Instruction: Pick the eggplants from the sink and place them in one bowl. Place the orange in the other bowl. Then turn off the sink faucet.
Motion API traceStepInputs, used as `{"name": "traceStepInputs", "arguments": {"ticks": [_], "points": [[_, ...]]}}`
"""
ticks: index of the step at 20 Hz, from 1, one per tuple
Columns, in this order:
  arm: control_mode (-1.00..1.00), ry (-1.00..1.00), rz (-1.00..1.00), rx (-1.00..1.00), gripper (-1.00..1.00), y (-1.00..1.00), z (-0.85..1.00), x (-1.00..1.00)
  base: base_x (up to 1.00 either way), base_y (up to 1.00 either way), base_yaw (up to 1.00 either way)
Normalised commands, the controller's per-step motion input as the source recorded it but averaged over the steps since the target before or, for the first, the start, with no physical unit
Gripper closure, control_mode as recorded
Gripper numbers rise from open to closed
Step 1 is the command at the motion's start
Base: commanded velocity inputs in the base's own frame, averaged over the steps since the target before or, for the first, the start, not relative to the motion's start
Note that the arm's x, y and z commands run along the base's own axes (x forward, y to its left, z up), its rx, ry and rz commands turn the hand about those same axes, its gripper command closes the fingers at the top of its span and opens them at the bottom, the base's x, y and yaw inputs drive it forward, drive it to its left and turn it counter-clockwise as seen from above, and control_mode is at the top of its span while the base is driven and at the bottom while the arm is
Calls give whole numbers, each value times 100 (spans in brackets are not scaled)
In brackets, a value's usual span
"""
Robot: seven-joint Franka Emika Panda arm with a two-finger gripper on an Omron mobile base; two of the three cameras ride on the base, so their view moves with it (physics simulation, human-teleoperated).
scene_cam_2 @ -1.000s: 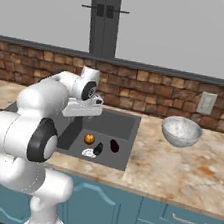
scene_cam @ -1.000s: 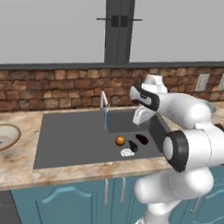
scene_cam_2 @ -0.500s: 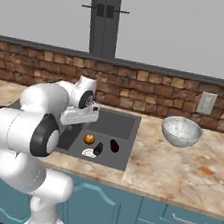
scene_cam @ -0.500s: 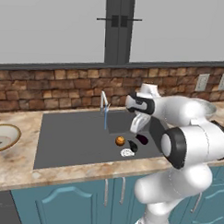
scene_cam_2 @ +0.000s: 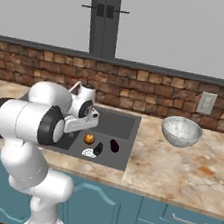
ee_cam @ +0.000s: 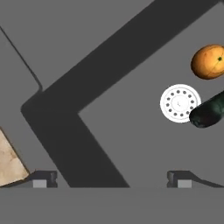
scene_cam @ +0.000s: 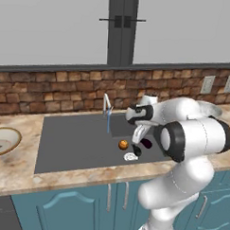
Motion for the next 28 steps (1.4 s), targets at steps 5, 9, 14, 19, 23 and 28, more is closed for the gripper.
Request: {"name": "traceStepInputs", "arguments": {"ticks": [5,9,14,19,23,28], "points": [[-100,-1,8,2,-100,0,-32,36,0,0,0],[-100,0,6,4,-100,1,-31,37,0,0,0],[-100,0,4,3,-100,3,-32,39,0,0,0],[-100,0,1,1,-100,0,-27,53,0,0,0],[-100,0,0,0,-100,0,-25,55,0,0,0],[-100,0,0,0,-100,0,-34,54,0,0,0]]}}
